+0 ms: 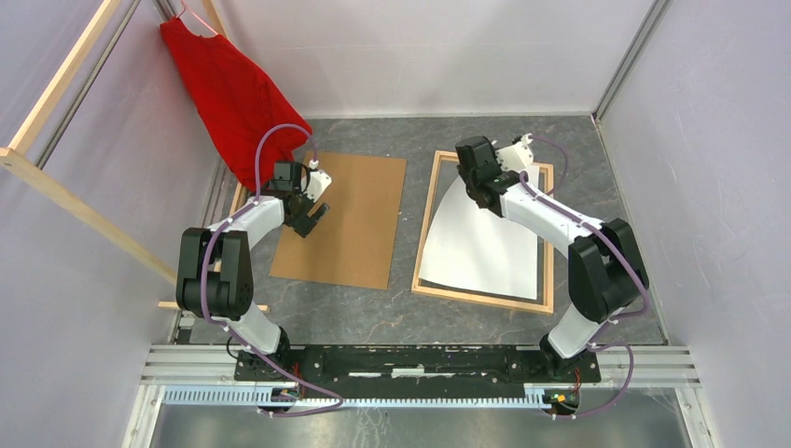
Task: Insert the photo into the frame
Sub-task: Turn over the photo from the photo frame, then turn over the photo frame item at the center of the board.
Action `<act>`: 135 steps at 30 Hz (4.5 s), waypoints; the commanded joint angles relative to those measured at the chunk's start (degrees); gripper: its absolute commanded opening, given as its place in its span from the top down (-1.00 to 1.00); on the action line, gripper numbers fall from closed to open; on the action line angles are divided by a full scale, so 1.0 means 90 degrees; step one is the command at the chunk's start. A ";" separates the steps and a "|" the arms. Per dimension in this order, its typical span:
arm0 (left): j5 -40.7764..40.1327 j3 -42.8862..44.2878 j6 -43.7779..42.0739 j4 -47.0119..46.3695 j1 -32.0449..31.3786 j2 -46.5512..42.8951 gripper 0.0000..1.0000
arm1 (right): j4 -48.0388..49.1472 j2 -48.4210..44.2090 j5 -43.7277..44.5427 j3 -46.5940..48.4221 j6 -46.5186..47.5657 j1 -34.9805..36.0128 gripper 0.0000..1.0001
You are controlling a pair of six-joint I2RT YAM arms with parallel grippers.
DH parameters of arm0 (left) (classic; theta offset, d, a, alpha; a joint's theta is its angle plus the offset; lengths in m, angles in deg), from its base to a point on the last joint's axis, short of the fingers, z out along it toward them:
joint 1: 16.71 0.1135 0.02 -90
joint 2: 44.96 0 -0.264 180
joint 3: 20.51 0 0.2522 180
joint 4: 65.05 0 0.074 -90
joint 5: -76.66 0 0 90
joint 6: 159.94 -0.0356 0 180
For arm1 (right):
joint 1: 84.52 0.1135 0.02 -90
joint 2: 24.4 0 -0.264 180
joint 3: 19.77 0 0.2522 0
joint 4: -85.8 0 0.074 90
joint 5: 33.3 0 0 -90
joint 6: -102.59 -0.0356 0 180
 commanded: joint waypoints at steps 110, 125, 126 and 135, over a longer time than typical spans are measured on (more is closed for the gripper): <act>-0.0590 -0.0503 0.0469 -0.1148 0.0315 0.0980 -0.99 | 0.0742 0.2399 -0.3347 0.0683 0.2254 0.1788 -0.96; 0.0124 -0.0464 0.0304 -0.0732 0.0262 0.0991 -0.98 | 0.4478 0.1535 -0.5111 -0.0486 0.0513 0.1724 -0.94; 0.0149 -0.0464 0.0285 -0.0711 0.0255 0.0991 -0.98 | 0.4784 0.1447 -0.5178 -0.0579 0.0390 0.1722 -0.93; 0.0530 -0.0477 0.0185 -0.0487 0.0260 0.0806 -0.97 | 0.6899 0.1077 -0.5564 -0.1026 -0.0443 0.1730 -0.87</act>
